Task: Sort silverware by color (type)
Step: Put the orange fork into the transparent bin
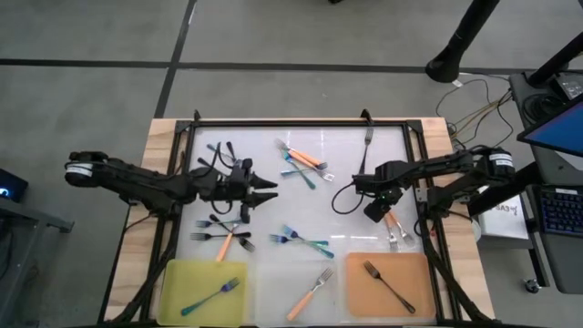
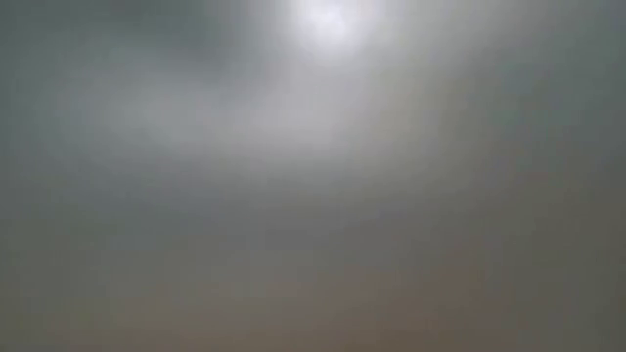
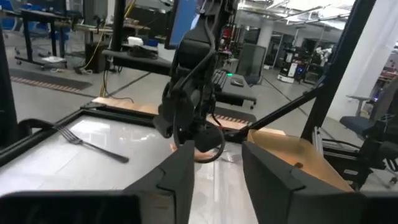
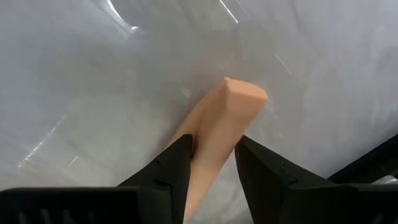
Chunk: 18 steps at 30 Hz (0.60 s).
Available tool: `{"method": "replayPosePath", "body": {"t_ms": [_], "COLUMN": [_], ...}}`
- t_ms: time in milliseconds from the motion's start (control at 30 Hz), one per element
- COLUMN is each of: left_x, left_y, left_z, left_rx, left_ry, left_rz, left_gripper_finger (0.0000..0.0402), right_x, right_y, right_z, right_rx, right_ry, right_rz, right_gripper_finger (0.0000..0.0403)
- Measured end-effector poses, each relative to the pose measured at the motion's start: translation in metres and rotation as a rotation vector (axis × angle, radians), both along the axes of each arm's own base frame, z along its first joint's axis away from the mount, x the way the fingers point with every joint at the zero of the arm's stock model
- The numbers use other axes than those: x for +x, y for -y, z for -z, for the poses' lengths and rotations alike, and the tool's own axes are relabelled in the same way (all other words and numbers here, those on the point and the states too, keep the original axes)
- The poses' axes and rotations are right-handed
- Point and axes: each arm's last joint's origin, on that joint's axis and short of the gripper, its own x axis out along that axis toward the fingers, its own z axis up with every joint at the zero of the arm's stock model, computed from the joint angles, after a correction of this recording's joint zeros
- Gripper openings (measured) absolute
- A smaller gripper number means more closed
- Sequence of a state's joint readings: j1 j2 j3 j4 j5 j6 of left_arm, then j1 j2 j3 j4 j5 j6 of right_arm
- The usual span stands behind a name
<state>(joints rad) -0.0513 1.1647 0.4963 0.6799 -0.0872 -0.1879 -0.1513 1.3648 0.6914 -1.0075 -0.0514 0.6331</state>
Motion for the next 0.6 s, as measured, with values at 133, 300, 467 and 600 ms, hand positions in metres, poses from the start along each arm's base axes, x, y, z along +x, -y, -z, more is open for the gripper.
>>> {"method": "replayPosePath", "body": {"t_ms": [133,300,467,600], "left_x": [0.004,0.006,0.006,0.006], "left_y": [0.0,0.0,0.0,0.0], "left_z": [-0.008,-0.014,-0.015,-0.013], "left_rx": [-0.001,-0.003,-0.015,-0.037], "left_ry": [-0.013,-0.003,-0.002,-0.008], "left_rz": [0.0,0.0,0.0,0.002], "left_gripper_finger": [0.0123,0.0115,0.0106,0.01], "right_x": [0.002,0.002,0.002,0.001], "right_y": [0.0,0.0,0.0,0.0], "right_z": [0.0,-0.003,-0.007,-0.012], "right_rx": [0.003,0.001,-0.008,-0.015], "right_ry": [0.01,0.033,0.072,0.101], "right_rz": [-0.016,-0.015,-0.011,-0.005], "right_gripper_finger": [0.0118,0.0088,0.0065,0.0065]}}
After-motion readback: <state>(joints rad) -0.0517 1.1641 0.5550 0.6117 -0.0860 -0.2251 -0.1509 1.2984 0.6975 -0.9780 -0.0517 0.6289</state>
